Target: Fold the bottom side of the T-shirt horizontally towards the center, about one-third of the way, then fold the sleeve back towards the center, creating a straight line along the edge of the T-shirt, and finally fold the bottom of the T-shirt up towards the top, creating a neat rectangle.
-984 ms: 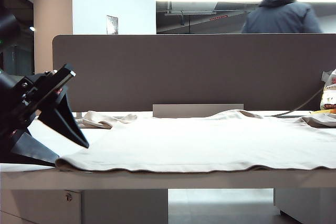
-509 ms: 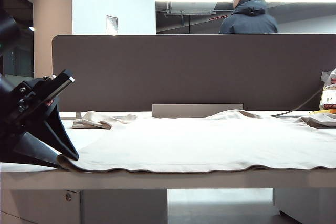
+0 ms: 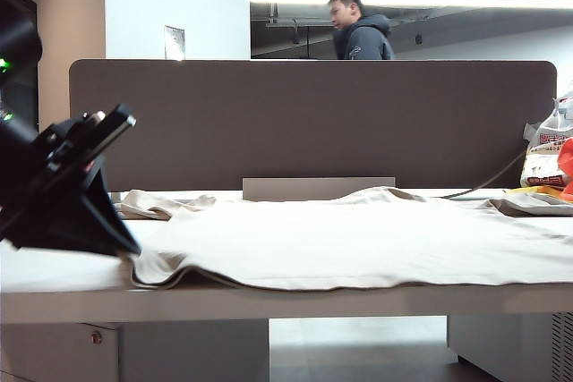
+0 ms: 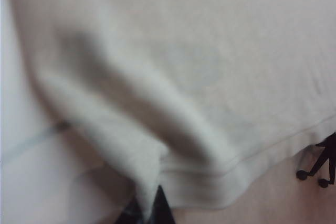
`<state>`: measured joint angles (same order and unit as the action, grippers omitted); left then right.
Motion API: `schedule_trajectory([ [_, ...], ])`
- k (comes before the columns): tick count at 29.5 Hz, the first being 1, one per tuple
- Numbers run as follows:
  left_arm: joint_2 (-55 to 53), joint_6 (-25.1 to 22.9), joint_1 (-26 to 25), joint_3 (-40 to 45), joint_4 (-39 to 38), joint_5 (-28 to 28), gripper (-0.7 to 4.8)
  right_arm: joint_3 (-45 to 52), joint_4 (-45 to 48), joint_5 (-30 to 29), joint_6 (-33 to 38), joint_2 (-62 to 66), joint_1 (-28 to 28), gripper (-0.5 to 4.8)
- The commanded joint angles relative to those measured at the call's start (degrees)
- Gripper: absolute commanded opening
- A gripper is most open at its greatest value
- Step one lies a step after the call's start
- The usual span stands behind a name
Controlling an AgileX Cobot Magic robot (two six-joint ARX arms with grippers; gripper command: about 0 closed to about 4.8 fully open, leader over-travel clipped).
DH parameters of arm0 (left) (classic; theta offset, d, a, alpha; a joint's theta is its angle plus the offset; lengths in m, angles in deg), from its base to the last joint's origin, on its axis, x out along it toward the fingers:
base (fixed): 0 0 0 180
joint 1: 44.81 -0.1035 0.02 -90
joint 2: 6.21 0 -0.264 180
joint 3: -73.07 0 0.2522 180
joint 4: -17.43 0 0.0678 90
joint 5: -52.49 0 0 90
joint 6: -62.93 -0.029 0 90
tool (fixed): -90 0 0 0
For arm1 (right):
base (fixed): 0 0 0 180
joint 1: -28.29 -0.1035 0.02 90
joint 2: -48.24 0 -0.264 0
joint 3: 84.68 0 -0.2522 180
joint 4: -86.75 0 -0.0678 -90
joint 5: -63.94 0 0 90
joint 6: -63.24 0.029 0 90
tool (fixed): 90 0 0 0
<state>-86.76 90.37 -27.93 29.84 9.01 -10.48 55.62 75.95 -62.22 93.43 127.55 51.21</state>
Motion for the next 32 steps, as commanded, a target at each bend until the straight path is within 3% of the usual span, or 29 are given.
schedule_trajectory([
  [1, 0.13, -1.16, -0.02, -1.81, -0.13, 0.13, -0.06, -2.78, 3.32, -3.39, 0.11, -0.31, -0.04, -0.07],
  [6, 0.11, -3.56, -0.02, -4.15, -2.05, -0.35, -0.06, -6.64, 1.64, -7.37, 0.31, -0.28, -0.55, -0.07],
  [15, 0.11, -8.17, -0.04, -11.76, -9.55, -2.38, -0.06, -10.32, -1.11, -5.73, 1.6, -0.15, -4.13, -0.07],
  [32, -3.69, -11.17, -0.15, -19.87, -8.81, -9.27, -0.06, -23.71, -4.48, -4.04, 1.73, 4.74, -4.52, -0.07],
])
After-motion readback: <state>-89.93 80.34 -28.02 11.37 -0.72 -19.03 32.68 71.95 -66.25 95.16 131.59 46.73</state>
